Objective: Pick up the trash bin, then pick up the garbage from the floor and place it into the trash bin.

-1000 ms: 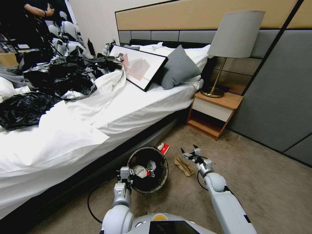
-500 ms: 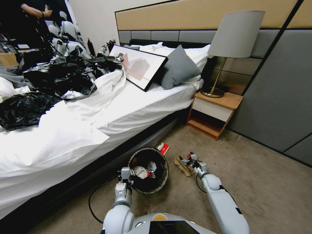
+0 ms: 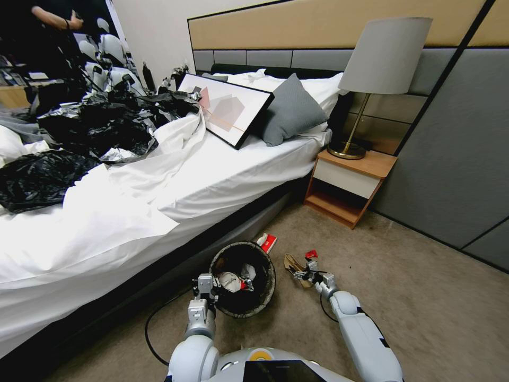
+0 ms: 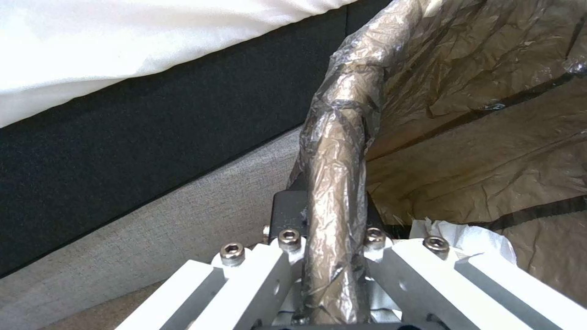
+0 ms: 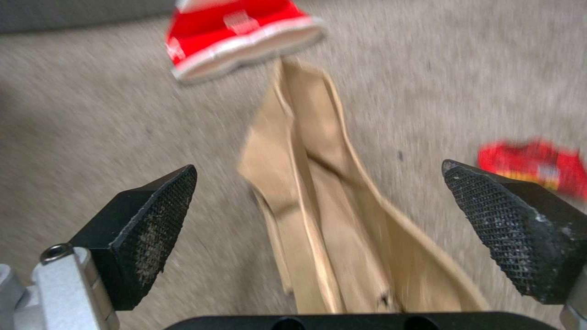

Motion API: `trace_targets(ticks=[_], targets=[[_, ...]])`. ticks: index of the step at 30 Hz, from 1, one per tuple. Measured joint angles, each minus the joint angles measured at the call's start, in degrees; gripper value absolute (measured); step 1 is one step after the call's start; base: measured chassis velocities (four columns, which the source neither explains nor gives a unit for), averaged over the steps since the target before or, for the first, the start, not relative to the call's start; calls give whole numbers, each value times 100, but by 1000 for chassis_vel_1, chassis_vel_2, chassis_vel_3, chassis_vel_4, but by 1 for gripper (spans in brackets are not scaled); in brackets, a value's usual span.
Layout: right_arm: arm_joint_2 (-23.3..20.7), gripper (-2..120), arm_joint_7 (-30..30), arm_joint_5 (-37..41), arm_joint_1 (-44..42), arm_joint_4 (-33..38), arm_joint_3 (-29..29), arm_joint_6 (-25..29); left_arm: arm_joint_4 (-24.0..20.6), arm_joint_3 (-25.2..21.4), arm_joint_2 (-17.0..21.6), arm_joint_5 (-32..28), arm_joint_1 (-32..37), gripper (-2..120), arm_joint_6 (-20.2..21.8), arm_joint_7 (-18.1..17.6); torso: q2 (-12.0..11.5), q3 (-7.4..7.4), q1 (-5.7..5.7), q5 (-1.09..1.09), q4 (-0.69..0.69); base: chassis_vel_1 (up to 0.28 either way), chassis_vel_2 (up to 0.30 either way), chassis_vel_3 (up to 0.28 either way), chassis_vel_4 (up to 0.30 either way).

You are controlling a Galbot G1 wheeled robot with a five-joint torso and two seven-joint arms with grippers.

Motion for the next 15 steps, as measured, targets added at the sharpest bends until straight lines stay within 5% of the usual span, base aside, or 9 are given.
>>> trace_targets(ticks=[15], targets=[[80,99,217,187,357,-919,19,-160,2,-12,-17,40,53,0,-48,10,0,-1,0,-3,0,0,0,0,0]])
